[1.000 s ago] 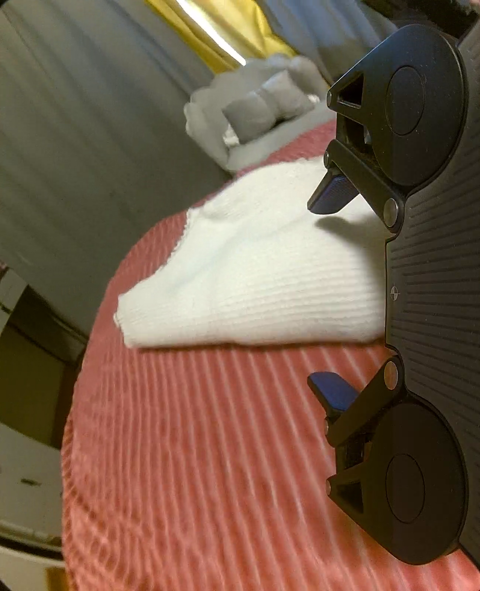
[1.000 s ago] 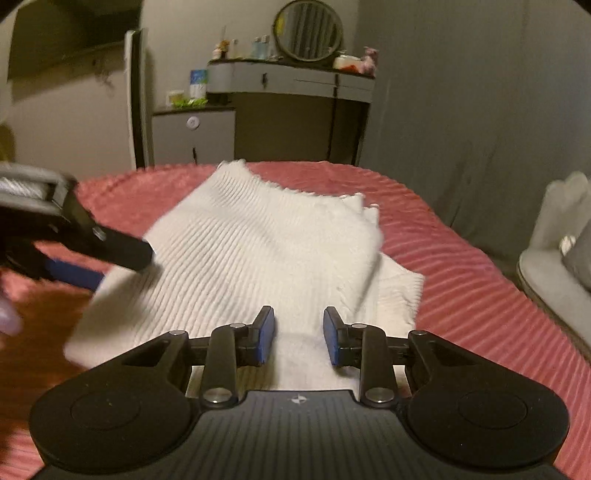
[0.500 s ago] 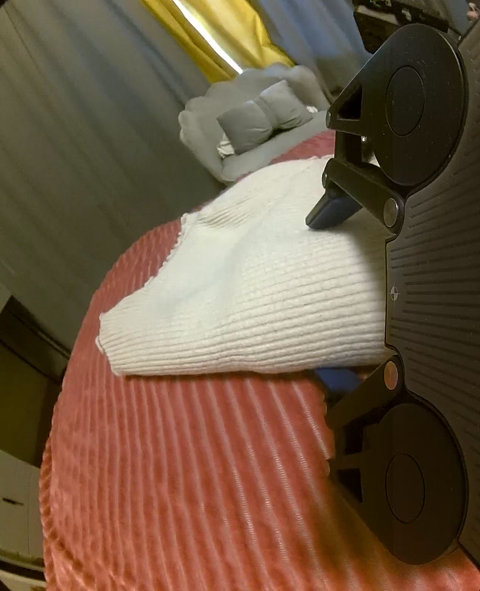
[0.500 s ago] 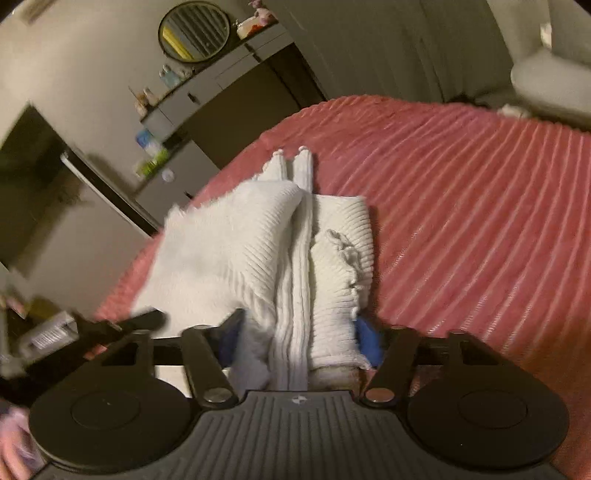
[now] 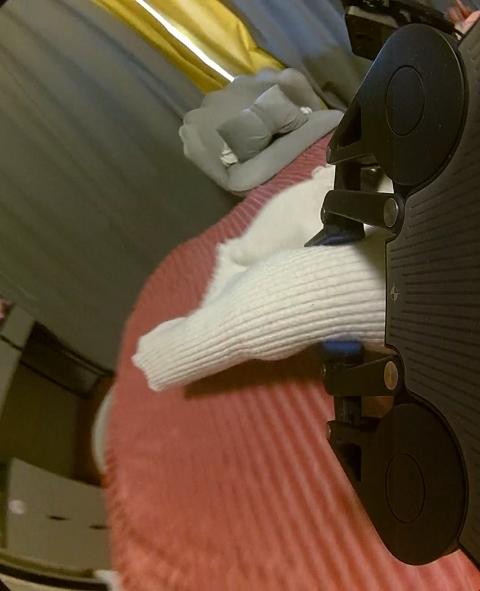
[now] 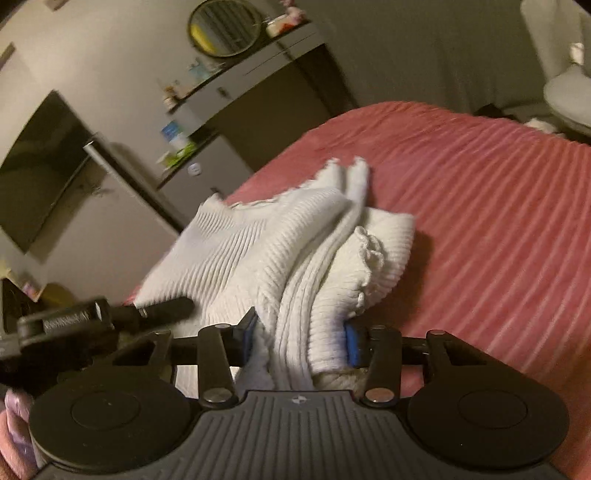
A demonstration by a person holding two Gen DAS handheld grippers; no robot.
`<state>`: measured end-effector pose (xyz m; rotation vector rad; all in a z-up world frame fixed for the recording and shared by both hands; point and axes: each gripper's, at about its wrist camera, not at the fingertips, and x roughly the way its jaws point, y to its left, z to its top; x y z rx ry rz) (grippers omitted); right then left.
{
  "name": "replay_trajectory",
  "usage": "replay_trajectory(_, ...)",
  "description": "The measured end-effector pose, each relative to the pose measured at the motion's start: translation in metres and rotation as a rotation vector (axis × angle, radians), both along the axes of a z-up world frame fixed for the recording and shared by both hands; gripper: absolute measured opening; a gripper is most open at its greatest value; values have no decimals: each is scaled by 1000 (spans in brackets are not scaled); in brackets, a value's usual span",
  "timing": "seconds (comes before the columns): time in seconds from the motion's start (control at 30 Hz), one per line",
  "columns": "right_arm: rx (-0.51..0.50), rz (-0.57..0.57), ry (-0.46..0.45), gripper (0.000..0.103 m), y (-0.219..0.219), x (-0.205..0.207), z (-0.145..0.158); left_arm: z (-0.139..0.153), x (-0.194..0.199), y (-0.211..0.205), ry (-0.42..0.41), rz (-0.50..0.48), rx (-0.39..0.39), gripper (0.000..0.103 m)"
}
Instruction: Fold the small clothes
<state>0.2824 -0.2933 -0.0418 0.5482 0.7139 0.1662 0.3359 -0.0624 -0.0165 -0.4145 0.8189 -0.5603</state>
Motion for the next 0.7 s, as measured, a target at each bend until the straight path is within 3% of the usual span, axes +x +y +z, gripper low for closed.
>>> replay_trajectory(0.07, -34, 49, -26, 44, 17, -10, 4, 5, -17, 15, -1, 13, 38, 55)
replay_trajectory(0.13, -75, 80, -34, 56, 33, -22, 3, 0, -30, 24, 33, 47, 159, 56)
replay_trajectory(0.2, -89, 34, 8, 61, 40, -42, -3, -6, -56, 37, 20, 76, 266, 57)
replay_trajectory(0.23, -81, 2, 16, 61, 39, -54, -6, -6, -74, 45, -13, 92, 290, 67)
replay_trajectory(0.27, -58, -23, 15, 61, 36, -71, -8, -7, -90, 52, -41, 108, 298, 80)
replay_trajectory(0.33, 23, -66, -8, 62, 34, -101, -11, -11, -122, 63, -77, 138, 296, 85)
replay_trajectory(0.4, 65, -86, 1, 62, 36, -121, -13, -24, -139, 68, -56, 157, 302, 86)
replay_trajectory(0.47, 40, -74, -1, 61, 44, -126, -10, -37, -143, 72, 4, 183, 305, 86)
replay_trajectory(0.63, -45, -65, -21, 58, 61, -118, 9, -34, -144, 72, 27, 213, 293, 90)
replay_trajectory(0.7, -67, -40, 12, 57, 67, -105, 6, -32, -144, 70, 44, 204, 275, 92)
